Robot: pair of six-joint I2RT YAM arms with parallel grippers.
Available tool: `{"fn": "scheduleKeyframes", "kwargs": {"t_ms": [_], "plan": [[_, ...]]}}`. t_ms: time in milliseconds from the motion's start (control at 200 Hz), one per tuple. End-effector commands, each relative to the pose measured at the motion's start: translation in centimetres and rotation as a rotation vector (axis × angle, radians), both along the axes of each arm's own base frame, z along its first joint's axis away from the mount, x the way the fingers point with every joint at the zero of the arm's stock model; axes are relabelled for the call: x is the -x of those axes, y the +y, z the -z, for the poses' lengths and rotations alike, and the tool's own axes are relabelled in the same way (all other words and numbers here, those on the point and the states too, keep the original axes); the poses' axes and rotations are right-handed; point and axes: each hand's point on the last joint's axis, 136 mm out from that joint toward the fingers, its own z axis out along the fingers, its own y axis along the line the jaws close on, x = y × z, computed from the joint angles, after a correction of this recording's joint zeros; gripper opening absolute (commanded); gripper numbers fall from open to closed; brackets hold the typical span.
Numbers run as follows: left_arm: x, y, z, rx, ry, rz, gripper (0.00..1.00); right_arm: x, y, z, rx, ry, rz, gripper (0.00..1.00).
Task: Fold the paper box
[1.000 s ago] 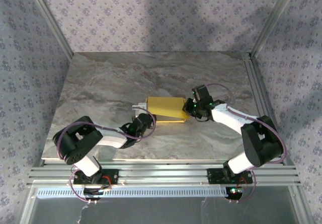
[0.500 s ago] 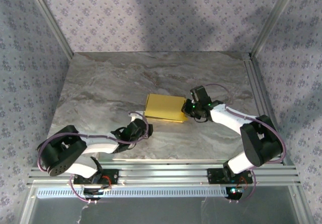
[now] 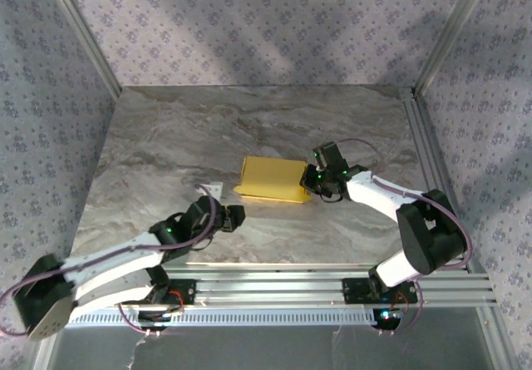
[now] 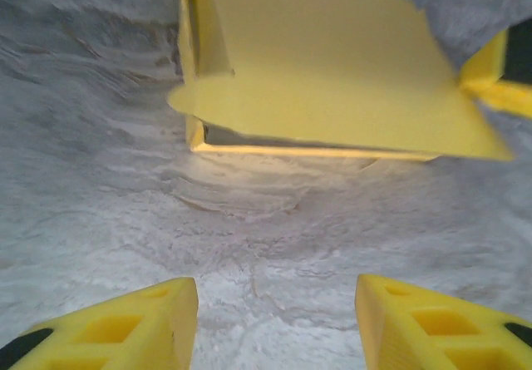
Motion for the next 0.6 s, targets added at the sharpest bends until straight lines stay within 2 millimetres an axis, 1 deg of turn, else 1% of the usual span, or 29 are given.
{"fn": "scheduleKeyframes", "kwargs": {"t_ms": [0,30,85,145,185,255,355,400,475,555,595], "plan": [[-0.5,4.0,-4.4,-0.037,-0.011,-0.148,0.53,0.8,-0.9,0.9,0.065,0.041,-0.005,0.11],[-1.0,4.7,-5.4,-0.031,-0.024,-0.162,0.52,0.8,-0.9,0.8,0.07,0.039,-0.006,0.11],[-2.2,5.5,-6.3,-0.015,-0.018,-0.178,0.52,0.8,-1.1,0.8,0.079,0.039,-0.006,0.11],[-3.8,5.9,-6.0,0.002,0.034,-0.184,0.52,0.7,-1.1,0.8,0.08,0.039,-0.01,0.11],[-4.9,5.6,-5.6,0.021,0.069,-0.164,0.52,0.7,-1.0,0.8,0.079,0.04,-0.013,0.11],[-7.1,4.6,-4.9,0.034,0.106,-0.128,0.52,0.6,-1.0,0.8,0.08,0.039,-0.017,0.11],[-9.9,1.9,-4.2,-0.005,0.137,-0.028,0.53,0.6,-0.9,1.0,0.083,0.042,-0.017,0.11],[-10.8,0.7,-3.7,-0.014,0.152,0.005,0.53,0.6,-1.0,1.1,0.084,0.045,-0.018,0.11],[-11.5,-0.7,-2.1,-0.062,0.193,0.041,0.51,0.5,-0.9,1.1,0.082,0.045,-0.018,0.11],[-11.4,-1.8,-0.4,-0.091,0.227,0.072,0.43,0.4,-0.8,1.0,0.084,0.044,-0.02,0.11],[-11.3,-2.3,0.2,-0.089,0.233,0.084,0.41,0.5,-0.8,1.0,0.085,0.044,-0.022,0.11]]}}
